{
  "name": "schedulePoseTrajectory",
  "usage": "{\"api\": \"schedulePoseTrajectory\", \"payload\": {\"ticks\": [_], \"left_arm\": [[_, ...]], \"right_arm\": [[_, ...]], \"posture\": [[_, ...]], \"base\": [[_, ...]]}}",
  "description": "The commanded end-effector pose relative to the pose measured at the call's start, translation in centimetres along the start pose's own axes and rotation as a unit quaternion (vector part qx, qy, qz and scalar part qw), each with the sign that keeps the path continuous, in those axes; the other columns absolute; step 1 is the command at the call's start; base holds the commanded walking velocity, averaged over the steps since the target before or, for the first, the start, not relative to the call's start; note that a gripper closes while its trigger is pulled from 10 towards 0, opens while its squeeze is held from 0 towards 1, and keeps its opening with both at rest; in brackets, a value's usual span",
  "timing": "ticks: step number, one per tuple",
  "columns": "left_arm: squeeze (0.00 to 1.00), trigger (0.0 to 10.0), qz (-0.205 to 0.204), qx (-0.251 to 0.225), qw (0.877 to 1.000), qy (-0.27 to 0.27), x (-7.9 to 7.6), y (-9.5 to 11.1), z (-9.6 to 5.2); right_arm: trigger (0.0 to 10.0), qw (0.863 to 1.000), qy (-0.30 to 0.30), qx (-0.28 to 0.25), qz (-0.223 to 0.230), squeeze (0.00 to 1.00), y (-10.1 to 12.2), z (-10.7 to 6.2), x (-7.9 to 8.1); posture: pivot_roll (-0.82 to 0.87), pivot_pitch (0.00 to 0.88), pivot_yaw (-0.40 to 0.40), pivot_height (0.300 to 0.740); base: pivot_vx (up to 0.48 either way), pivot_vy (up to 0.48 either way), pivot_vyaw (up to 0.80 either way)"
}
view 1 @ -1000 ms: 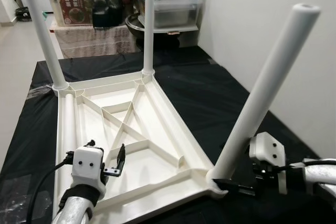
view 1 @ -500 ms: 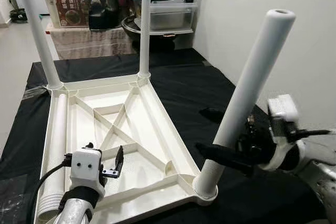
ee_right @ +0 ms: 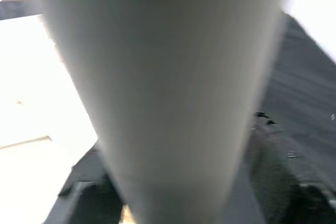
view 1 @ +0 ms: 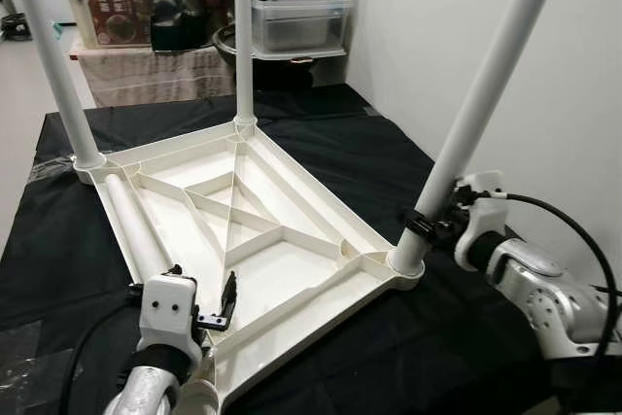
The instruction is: Building children table
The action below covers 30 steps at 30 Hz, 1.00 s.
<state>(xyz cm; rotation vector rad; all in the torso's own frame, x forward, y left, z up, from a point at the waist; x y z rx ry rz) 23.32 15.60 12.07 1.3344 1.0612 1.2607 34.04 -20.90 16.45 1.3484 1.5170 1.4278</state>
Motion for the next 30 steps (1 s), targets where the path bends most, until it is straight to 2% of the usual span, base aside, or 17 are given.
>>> {"api": "schedulePoseTrajectory", "payload": {"ticks": [1,3,6,8,11,14,15,19,20,21,24,25,26,27,28,29,30], "left_arm": [[0.0,10.0,0.003,0.01,1.0,0.0,-0.1,-0.6,0.0],[0.0,10.0,0.005,0.009,1.0,-0.001,-0.1,-0.6,0.0],[0.0,10.0,0.006,0.009,1.0,-0.001,-0.2,-0.6,0.1],[0.0,10.0,0.007,0.009,1.0,0.0,-0.2,-0.6,0.1],[0.0,10.0,0.008,0.009,1.0,0.001,-0.3,-0.6,0.1],[0.0,10.0,0.008,0.009,1.0,0.001,-0.3,-0.6,0.1],[0.0,10.0,0.008,0.009,1.0,0.001,-0.3,-0.6,0.1],[0.0,10.0,0.008,0.008,1.0,0.001,-0.3,-0.6,0.1],[0.0,10.0,0.008,0.009,1.0,0.001,-0.4,-0.6,0.1],[0.0,10.0,0.008,0.009,1.0,0.001,-0.4,-0.6,0.1],[0.0,10.0,0.008,0.01,1.0,-0.002,-0.5,-0.7,0.1],[0.0,10.0,0.008,0.01,1.0,-0.003,-0.6,-0.8,0.2],[0.0,10.0,0.007,0.01,1.0,-0.003,-0.6,-0.8,0.2],[0.0,10.0,0.007,0.01,1.0,-0.003,-0.6,-0.8,0.2],[0.0,10.0,0.007,0.01,1.0,-0.003,-0.7,-0.8,0.2],[0.0,10.0,0.007,0.01,1.0,-0.003,-0.7,-0.8,0.2],[0.0,10.0,0.007,0.011,1.0,-0.002,-0.6,-0.8,0.2]], "right_arm": [[0.0,0.999,-0.034,0.001,0.0,0.0,0.0,0.2,-1.0],[0.0,0.995,-0.095,-0.006,0.02,0.0,0.0,0.3,-2.7],[0.0,0.992,-0.119,-0.014,0.03,0.0,0.1,0.3,-3.4],[0.0,0.984,-0.169,-0.026,0.041,0.0,0.3,0.8,-4.3],[0.0,0.976,-0.208,-0.028,0.052,0.0,0.2,1.2,-4.7],[0.0,0.974,-0.216,-0.026,0.058,0.0,0.1,1.5,-4.6],[9.1,0.977,-0.205,-0.023,0.052,0.0,0.0,1.9,-3.7],[9.1,0.979,-0.196,-0.022,0.048,0.0,-0.1,2.1,-3.1],[10.0,0.983,-0.181,-0.019,0.027,0.0,-0.2,2.3,-2.2],[10.0,0.983,-0.181,-0.019,0.027,0.0,-0.2,2.3,-2.2],[10.0,0.987,-0.151,-0.045,0.031,0.0,0.1,2.2,-0.8],[10.0,0.98,-0.189,-0.056,0.024,1.0,0.2,1.7,-1.5],[10.0,0.967,-0.247,-0.047,0.031,1.0,-0.2,1.2,-2.7],[10.0,0.967,-0.247,-0.047,0.031,1.0,-0.2,1.2,-2.7],[10.0,0.956,-0.288,-0.037,0.033,1.0,-0.5,0.8,-3.6],[10.0,0.956,-0.288,-0.037,0.033,1.0,-0.5,0.8,-3.6],[10.0,0.945,-0.326,-0.019,0.037,0.6,-1.1,0.5,-4.1]], "posture": [[0.03,0.0,-0.118,0.74],[0.03,0.0,-0.12,0.74],[0.03,0.0,-0.124,0.74],[0.04,0.0,-0.129,0.74],[0.04,0.0,-0.13,0.74],[0.04,0.0,-0.13,0.74],[0.04,0.0,-0.133,0.74],[0.04,0.0,-0.133,0.74],[0.04,0.0,-0.133,0.74],[0.04,0.0,-0.133,0.74],[0.03,0.0,-0.129,0.74],[0.03,0.0,-0.127,0.74],[0.03,0.0,-0.127,0.74],[0.03,0.0,-0.127,0.74],[0.03,0.0,-0.127,0.74],[0.03,0.0,-0.127,0.74],[0.02,0.0,-0.126,0.74]], "base": [[0.0,0.0,0.0],[0.0,0.0,0.0],[0.0,0.0,0.0],[0.0,0.0,0.0],[0.0,0.0,0.0],[0.0,0.0,0.0],[0.0,0.0,0.0],[0.0,0.0,0.0],[0.0,0.0,0.0],[0.0,0.0,0.0],[0.0,0.0,0.0],[0.0,0.0,0.0],[0.0,0.0,0.0],[0.0,0.0,0.0],[0.0,0.0,0.0],[0.0,0.0,0.0],[0.0,0.0,0.0]]}}
Point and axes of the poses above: a point about 5 cm out from each wrist's last joint towards the gripper, its own z axis pointing out of the wrist towards the gripper, its own y axis along the axis of the wrist's last joint, x = y × z, the point moved 3 cm from there along z, pointing out of the wrist towards the gripper, and after that the axes turned 6 degrees about z, right-handed, at the moved point
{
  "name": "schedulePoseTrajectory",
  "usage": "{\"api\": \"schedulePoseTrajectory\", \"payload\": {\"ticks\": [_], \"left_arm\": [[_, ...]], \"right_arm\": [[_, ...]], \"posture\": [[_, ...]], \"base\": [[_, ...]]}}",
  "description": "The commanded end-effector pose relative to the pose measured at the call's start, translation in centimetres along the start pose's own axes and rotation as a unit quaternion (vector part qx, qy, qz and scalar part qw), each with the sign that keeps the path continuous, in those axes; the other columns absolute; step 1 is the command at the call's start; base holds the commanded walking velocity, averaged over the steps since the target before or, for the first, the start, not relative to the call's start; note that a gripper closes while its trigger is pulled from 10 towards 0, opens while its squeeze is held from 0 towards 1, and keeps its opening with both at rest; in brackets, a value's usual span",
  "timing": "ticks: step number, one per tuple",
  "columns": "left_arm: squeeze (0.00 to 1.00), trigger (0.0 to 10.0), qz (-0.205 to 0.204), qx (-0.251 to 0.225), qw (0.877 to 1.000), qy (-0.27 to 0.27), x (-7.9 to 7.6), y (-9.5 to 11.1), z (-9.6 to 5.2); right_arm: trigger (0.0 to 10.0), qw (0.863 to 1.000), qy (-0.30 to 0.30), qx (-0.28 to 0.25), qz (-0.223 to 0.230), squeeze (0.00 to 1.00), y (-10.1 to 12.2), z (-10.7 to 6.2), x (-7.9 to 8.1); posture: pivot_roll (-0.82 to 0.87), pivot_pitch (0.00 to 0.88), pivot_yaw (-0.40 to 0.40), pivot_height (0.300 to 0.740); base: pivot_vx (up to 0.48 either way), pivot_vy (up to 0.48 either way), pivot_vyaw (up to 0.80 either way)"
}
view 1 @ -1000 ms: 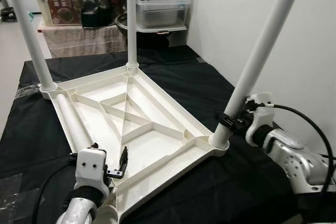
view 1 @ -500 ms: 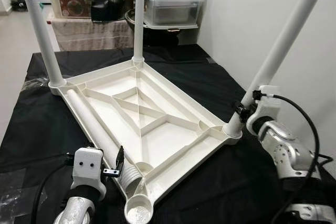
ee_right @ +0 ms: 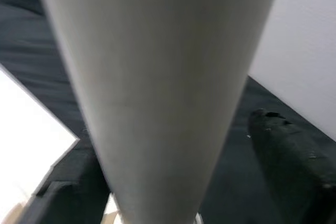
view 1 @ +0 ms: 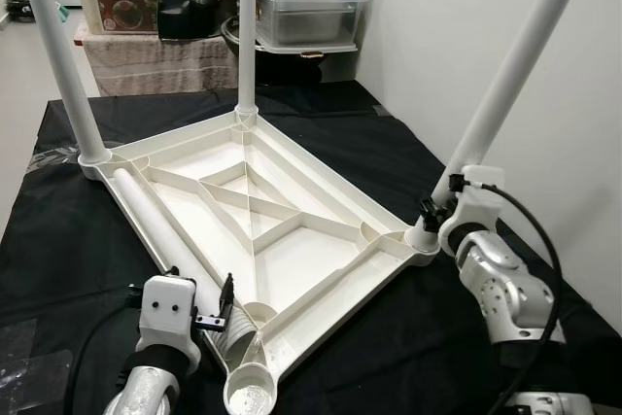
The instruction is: Building children table
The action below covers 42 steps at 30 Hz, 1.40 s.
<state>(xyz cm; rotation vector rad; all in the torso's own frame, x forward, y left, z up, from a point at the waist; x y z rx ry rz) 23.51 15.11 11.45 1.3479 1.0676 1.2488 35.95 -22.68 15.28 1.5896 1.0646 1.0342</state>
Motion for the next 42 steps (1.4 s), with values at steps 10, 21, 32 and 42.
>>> {"api": "schedulePoseTrajectory", "payload": {"ticks": [10,21,32,42], "left_arm": [[0.0,10.0,0.006,0.006,1.0,0.007,0.0,-0.3,0.1],[0.0,10.0,0.003,0.008,1.0,0.003,-0.2,-0.4,-0.1],[0.0,10.0,0.006,0.007,1.0,-0.003,-0.1,-0.4,0.2],[0.0,10.0,0.011,0.0,1.0,0.002,0.5,0.0,0.3]], "right_arm": [[10.0,0.999,-0.043,0.029,0.012,0.11,-2.5,-0.8,2.4],[10.0,0.993,0.11,-0.03,0.01,1.0,0.5,-3.3,2.7],[10.0,0.885,0.39,0.067,-0.246,0.0,-1.8,-7.9,3.3],[10.0,0.876,0.455,-0.03,-0.156,0.0,1.5,-8.1,8.3]], "posture": [[0.04,0.0,-0.137,0.74],[0.01,0.0,-0.124,0.74],[0.0,0.0,-0.119,0.74],[0.05,0.0,-0.132,0.74]], "base": [[0.0,0.0,0.0],[0.0,0.0,0.0],[0.0,0.0,0.0],[0.0,0.0,0.0]]}}
Point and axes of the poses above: a point about 5 cm out from each wrist's last joint towards the gripper, its own z axis pointing out of the wrist towards the gripper, its own y axis along the axis of the wrist's last joint, x = y × z, the point moved 3 cm from there along z, pointing out of the wrist towards the gripper, and after that the axes turned 6 degrees about z, right-handed, at the moved point
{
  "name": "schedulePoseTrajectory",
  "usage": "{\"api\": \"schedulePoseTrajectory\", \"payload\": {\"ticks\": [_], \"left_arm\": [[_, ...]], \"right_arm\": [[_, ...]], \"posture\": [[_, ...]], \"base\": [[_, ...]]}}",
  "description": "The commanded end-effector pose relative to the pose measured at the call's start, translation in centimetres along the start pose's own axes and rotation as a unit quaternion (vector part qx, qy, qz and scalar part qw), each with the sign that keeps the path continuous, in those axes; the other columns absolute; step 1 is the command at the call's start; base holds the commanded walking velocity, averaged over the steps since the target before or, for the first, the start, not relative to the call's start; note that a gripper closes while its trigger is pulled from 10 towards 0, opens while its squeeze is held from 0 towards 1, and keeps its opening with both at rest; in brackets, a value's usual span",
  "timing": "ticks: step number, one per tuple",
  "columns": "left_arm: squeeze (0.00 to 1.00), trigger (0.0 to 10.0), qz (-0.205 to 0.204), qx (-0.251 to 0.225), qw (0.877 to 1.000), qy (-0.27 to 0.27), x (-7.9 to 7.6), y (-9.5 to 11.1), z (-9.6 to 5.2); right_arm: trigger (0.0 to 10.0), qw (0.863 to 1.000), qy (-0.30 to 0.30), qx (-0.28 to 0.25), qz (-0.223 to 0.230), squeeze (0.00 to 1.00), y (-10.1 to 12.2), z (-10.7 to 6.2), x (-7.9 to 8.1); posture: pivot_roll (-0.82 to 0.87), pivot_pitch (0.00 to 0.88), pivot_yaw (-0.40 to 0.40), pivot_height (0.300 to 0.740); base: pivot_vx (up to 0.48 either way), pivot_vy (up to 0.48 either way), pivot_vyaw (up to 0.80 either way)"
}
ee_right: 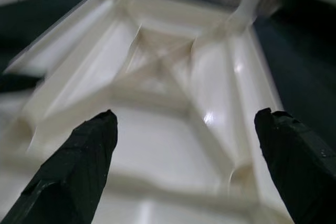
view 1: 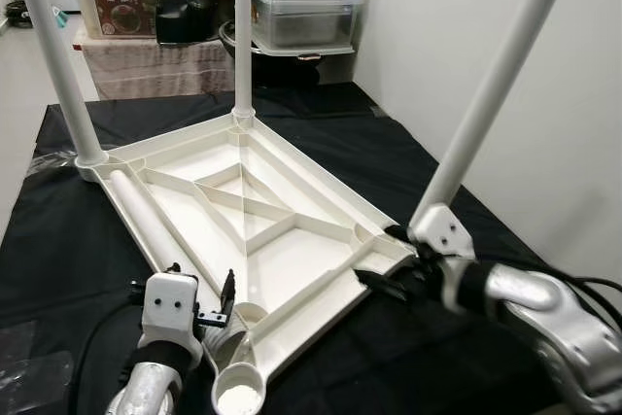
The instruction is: Building children table
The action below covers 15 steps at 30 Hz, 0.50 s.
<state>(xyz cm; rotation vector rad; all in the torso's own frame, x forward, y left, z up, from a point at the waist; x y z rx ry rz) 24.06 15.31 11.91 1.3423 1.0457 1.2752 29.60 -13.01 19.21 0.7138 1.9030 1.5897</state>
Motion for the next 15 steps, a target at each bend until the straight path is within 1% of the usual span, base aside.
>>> {"api": "schedulePoseTrajectory", "payload": {"ticks": [1,2,3,4,5,6,10,15], "left_arm": [[0.0,10.0,0.001,0.01,1.0,-0.001,0.1,-0.5,-0.2],[0.0,10.0,0.001,0.01,1.0,-0.001,0.1,-0.5,-0.2],[0.0,10.0,0.001,0.008,1.0,0.003,0.4,-0.4,-0.2],[0.0,10.0,0.003,0.007,1.0,0.008,0.7,-0.3,-0.3],[0.0,10.0,0.003,0.007,1.0,0.008,0.7,-0.3,-0.3],[0.0,10.0,0.005,0.007,1.0,0.013,1.0,-0.3,-0.4],[0.0,10.0,0.007,0.005,1.0,0.022,1.3,-0.2,-0.4],[0.0,10.0,0.009,0.002,1.0,0.026,1.5,-0.1,-0.4]], "right_arm": [[10.0,0.999,-0.034,-0.023,0.02,0.0,0.5,0.7,-1.0],[10.0,0.999,-0.034,-0.023,0.02,0.0,0.5,0.7,-1.0],[10.0,0.997,-0.063,-0.035,0.026,0.0,0.7,1.5,-1.3],[10.0,0.996,-0.076,-0.038,0.028,0.0,0.5,2.2,-1.3],[10.0,0.996,-0.076,-0.038,0.028,0.0,0.5,2.2,-1.3],[10.0,0.995,-0.083,-0.041,0.029,0.0,0.3,2.7,-1.1],[10.0,0.995,-0.084,-0.043,0.02,0.0,-0.2,3.2,-0.5],[10.0,0.995,-0.082,-0.048,0.025,0.0,-0.6,3.4,-0.1]], "posture": [[0.05,0.0,-0.132,0.74],[0.05,0.0,-0.132,0.74],[0.06,0.0,-0.134,0.74],[0.07,0.0,-0.137,0.74],[0.07,0.0,-0.137,0.74],[0.07,0.0,-0.137,0.74],[0.07,0.0,-0.139,0.74],[0.07,0.0,-0.134,0.74]], "base": [[0.0,0.0,0.0],[0.0,0.0,0.0],[0.0,0.0,0.0],[0.0,0.0,0.0],[0.0,0.0,0.0],[0.0,0.0,0.0],[0.0,0.0,0.0],[0.0,0.0,0.0]]}}
Point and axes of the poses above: a point about 5 cm out from each wrist's last joint towards the gripper, its own z axis pointing out of the wrist towards the gripper, its own y axis along the axis of the wrist's last joint, x = y × z, the point moved 3 cm from there along z, pointing out of the wrist towards the gripper, and after that the axes turned 6 degrees about z, right-handed, at the moved point
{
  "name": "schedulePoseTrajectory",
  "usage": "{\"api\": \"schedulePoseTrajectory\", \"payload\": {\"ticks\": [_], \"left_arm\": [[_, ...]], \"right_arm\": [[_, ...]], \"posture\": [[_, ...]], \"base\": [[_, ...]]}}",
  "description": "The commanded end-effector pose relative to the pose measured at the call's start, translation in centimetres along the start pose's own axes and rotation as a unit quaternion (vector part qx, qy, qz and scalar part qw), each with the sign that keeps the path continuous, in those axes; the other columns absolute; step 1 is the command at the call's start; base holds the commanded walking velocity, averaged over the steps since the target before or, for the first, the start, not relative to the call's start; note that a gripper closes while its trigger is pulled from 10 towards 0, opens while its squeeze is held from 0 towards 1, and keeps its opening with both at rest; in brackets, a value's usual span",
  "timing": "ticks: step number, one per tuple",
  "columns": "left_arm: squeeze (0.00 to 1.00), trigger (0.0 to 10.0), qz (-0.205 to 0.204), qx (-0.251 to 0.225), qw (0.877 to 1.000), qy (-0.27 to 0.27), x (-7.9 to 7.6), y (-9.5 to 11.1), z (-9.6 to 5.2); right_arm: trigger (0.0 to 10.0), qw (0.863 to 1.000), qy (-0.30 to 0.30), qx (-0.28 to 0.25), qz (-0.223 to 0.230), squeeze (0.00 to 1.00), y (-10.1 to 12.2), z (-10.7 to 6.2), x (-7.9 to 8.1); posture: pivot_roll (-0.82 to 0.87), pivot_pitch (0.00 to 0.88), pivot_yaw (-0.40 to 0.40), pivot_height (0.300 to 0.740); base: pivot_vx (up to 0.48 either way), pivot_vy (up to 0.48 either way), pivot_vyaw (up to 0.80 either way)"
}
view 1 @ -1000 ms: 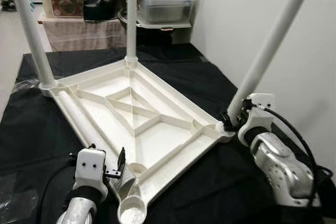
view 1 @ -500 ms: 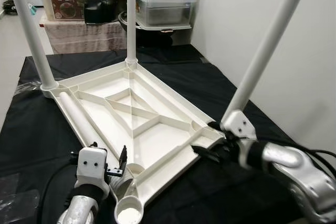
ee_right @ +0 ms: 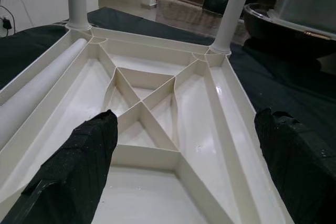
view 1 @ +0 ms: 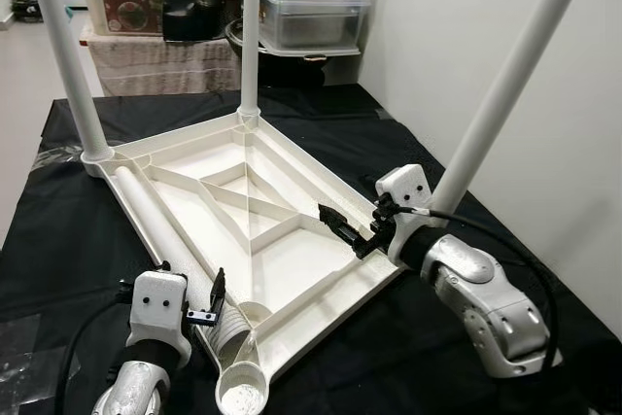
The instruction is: Building children table
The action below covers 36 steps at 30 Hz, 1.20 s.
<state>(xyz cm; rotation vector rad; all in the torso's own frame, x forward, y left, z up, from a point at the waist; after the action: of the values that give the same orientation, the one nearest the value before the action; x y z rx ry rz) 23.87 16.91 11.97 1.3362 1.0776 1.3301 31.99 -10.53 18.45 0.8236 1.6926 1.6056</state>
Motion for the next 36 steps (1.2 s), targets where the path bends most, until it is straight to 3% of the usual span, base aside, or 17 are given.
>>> {"api": "schedulePoseTrajectory", "payload": {"ticks": [1,20,27,32,36], "left_arm": [[0.0,10.0,0.0,-0.003,1.0,-0.001,-0.1,0.1,-0.1],[0.0,10.0,-0.009,-0.003,1.0,0.007,0.0,0.2,-0.8],[0.0,10.0,-0.021,0.008,1.0,0.01,-0.1,0.0,-0.8],[0.0,10.0,-0.023,-0.004,1.0,0.008,-0.2,0.4,-0.6],[0.0,10.0,-0.022,-0.004,1.0,0.011,-0.2,0.4,-0.5]], "right_arm": [[10.0,1.0,-0.006,0.003,-0.01,0.0,-0.3,-0.1,-0.3],[10.0,0.999,-0.028,-0.019,0.011,0.0,-0.1,1.3,0.2],[10.0,0.999,-0.022,-0.033,0.008,0.0,0.3,2.0,0.9],[10.0,0.998,-0.035,-0.033,0.027,0.0,0.2,2.1,0.8],[10.0,0.998,-0.047,-0.027,0.015,0.0,0.1,2.0,0.4]], "posture": [[0.07,0.0,-0.131,0.74],[0.09,0.0,-0.141,0.74],[0.1,0.0,-0.148,0.74],[0.09,0.0,-0.142,0.74],[0.08,0.0,-0.136,0.74]], "base": [[0.0,0.0,0.0],[0.0,0.0,0.08],[-0.277,0.0,0.8],[-0.389,0.0,0.32],[0.0,0.0,0.4]]}}
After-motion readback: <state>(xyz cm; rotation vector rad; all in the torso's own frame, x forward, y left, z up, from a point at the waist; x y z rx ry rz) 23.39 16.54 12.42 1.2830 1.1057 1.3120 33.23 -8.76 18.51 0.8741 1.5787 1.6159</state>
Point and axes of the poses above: a point about 5 cm out from each wrist's last joint towards the gripper, its own z axis pointing out of the wrist towards the gripper, its own y axis along the axis of the wrist's last joint, x = y × z, the point moved 3 cm from there along z, pointing out of the wrist towards the gripper, and after that the axes turned 6 degrees about z, right-handed, at the moved point
